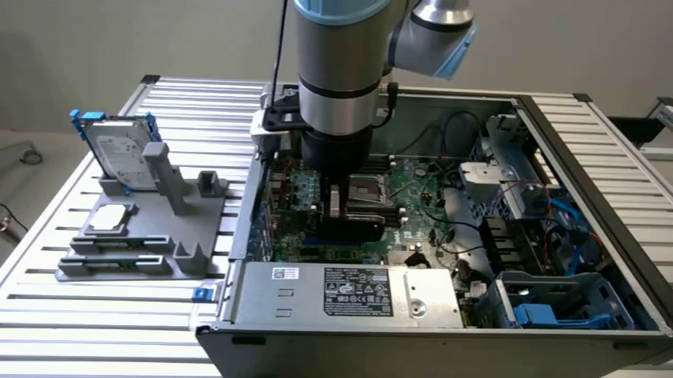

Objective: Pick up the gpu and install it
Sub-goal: 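Insert the gpu into the slot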

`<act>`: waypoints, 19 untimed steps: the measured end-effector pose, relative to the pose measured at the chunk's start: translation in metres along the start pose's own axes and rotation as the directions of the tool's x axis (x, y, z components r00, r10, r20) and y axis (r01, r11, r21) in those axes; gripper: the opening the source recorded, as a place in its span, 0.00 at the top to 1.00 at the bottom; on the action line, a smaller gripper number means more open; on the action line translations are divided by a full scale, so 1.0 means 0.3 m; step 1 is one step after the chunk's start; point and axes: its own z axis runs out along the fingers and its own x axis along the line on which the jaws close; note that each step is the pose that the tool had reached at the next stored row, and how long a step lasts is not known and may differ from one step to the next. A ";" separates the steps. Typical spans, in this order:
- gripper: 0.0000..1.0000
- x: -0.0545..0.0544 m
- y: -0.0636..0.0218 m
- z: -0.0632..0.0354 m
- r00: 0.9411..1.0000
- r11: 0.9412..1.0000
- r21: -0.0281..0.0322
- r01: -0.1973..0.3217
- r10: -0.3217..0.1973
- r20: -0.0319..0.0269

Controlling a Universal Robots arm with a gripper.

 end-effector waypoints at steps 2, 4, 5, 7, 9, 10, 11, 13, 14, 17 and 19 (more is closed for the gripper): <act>0.74 0.000 0.000 0.003 1.000 1.000 0.000 -0.004 0.004 0.000; 0.74 0.000 0.000 0.005 1.000 1.000 0.000 -0.007 0.007 0.000; 0.74 0.000 0.000 0.006 1.000 1.000 -0.001 -0.008 0.008 0.000; 0.74 0.000 0.000 0.010 1.000 1.000 -0.002 -0.008 0.008 0.000; 0.74 0.001 0.000 0.014 1.000 1.000 -0.003 -0.009 0.009 0.001; 0.74 0.001 0.000 0.016 1.000 1.000 -0.004 -0.010 0.010 0.001; 0.74 0.001 0.000 0.018 1.000 1.000 -0.005 -0.010 0.010 0.001; 0.74 0.000 -0.001 0.024 1.000 1.000 -0.007 -0.011 0.011 0.004; 0.74 0.000 -0.001 0.024 1.000 1.000 -0.009 -0.012 0.012 0.004; 0.74 0.001 0.000 0.026 1.000 1.000 -0.014 -0.014 0.014 0.003; 0.74 0.001 0.000 0.026 1.000 1.000 -0.015 -0.014 0.014 0.003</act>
